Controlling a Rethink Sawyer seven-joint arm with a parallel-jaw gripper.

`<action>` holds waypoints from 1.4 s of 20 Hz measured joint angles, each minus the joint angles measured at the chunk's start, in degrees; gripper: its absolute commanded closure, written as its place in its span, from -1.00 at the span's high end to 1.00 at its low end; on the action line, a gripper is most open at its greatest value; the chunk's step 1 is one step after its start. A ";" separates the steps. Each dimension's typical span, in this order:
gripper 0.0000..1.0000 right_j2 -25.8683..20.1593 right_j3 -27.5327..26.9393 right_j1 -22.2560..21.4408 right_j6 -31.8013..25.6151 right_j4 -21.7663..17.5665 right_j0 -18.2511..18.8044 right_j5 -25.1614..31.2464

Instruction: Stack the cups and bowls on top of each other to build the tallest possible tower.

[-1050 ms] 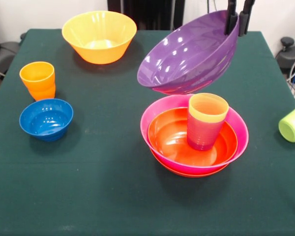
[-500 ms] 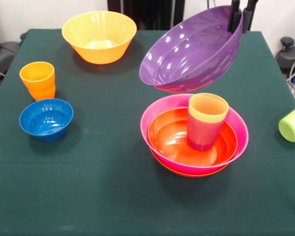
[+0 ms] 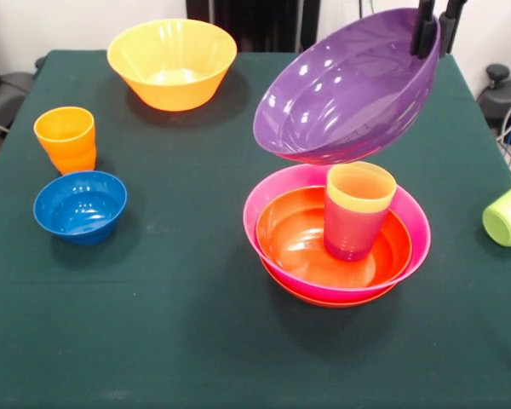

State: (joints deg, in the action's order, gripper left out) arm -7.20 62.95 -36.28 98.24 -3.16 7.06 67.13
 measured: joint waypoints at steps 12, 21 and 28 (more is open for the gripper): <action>-1.00 -0.01 -5.22 2.60 0.00 -0.44 -0.04 2.85; -1.00 -0.04 -5.43 4.83 0.00 -0.46 0.48 2.84; -1.00 -0.12 -5.44 5.21 0.00 -0.46 1.06 2.84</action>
